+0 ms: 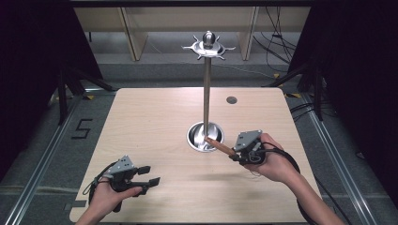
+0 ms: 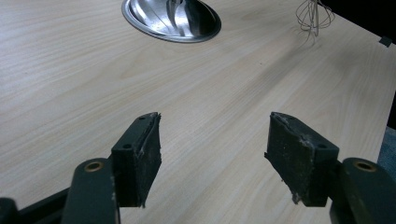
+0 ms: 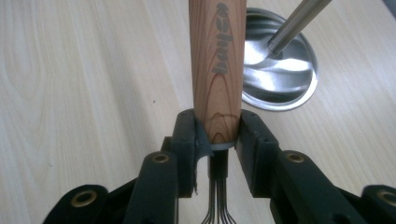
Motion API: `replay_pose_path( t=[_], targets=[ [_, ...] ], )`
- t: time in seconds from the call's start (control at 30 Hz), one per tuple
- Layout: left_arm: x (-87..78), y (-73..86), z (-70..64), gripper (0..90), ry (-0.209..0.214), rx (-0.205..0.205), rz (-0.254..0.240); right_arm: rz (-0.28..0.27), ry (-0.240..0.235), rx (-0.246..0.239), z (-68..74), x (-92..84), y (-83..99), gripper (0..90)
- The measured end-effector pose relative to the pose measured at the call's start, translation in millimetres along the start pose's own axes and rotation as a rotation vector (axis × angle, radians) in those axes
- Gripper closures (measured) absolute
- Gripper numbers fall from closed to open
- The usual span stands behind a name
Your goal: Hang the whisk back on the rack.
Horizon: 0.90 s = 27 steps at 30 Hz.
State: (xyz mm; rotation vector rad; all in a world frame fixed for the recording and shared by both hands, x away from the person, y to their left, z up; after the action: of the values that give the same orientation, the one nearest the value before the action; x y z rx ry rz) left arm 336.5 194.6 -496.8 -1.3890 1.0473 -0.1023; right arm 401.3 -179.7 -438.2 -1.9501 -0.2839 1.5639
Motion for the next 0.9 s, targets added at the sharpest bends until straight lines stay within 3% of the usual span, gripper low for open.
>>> replay_pose_path(
  t=[0.03, 0.1, 0.13, 0.2, 0.23, 0.43, 0.47, 0.57, 0.6, 0.63, 0.73, 0.77, 0.9],
  targets=[
    [-0.1, 0.0, 0.2, 34.2, 0.000, 0.002, 0.001, 0.000, 0.000, 0.000, 0.0, 0.0, 0.0, 70.5],
    [0.1, 0.0, 0.2, 34.2, 0.003, -0.002, -0.003, -0.068, 0.007, 0.005, -2.3, -3.4, 0.6, 70.6],
    [0.1, 0.1, 0.3, 34.2, 0.002, -0.002, -0.003, -0.068, 0.007, 0.005, -2.3, -3.4, 0.6, 70.6],
    [0.0, 0.2, 0.3, 34.2, 0.002, -0.002, -0.001, -0.111, 0.021, 0.040, -2.9, -5.5, 0.9, 70.5],
    [0.0, 0.1, 0.3, 34.2, 0.000, -0.003, -0.003, -0.142, 0.016, 0.094, -2.9, -9.3, 2.3, 70.6],
    [0.1, 0.1, -0.2, 34.2, -0.001, -0.010, -0.008, -0.210, 0.051, 0.145, -8.6, -14.5, 4.7, 70.6],
    [0.1, 0.1, -0.3, 34.2, -0.003, -0.010, -0.010, -0.234, 0.063, 0.194, -9.4, -16.6, 5.9, 70.6],
    [0.0, 0.0, -0.2, 34.2, -0.002, -0.010, -0.010, -0.258, 0.073, 0.222, -10.9, -18.2, 6.6, 70.6],
    [0.0, 0.3, -1.0, 34.2, -0.001, -0.030, -0.004, -0.271, 0.081, 0.256, -11.6, -20.1, 7.1, 70.6],
    [0.1, 0.1, -0.7, 34.2, -0.005, -0.019, -0.009, -0.272, 0.066, 0.278, -11.7, -20.9, 7.5, 70.6],
    [-0.1, -0.1, -0.1, 34.2, 0.002, -0.009, -0.009, -0.298, 0.081, 0.318, -13.8, -24.3, 8.0, 70.6],
    [0.0, -0.2, 0.0, 34.2, 0.002, -0.009, -0.009, -0.315, 0.095, 0.360, -13.1, -26.1, 7.5, 70.6],
    [-0.2, -0.1, 0.1, 34.2, 0.001, -0.009, -0.009, -0.336, 0.125, 0.333, -18.1, -28.3, 7.7, 70.6]
  ],
)
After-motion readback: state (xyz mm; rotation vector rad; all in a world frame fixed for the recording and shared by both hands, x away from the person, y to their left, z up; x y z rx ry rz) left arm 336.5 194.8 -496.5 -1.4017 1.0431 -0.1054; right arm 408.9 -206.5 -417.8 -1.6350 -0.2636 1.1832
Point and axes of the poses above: each handheld gripper's, and its own axes: x roughly forward along the jaws, y roughly out of its underside, z roughly to its left, the point moved 3 cm from there along x, roughly forward along the jaws, and after that the axes turned 8 degrees about -y, right-handed, at the moved point
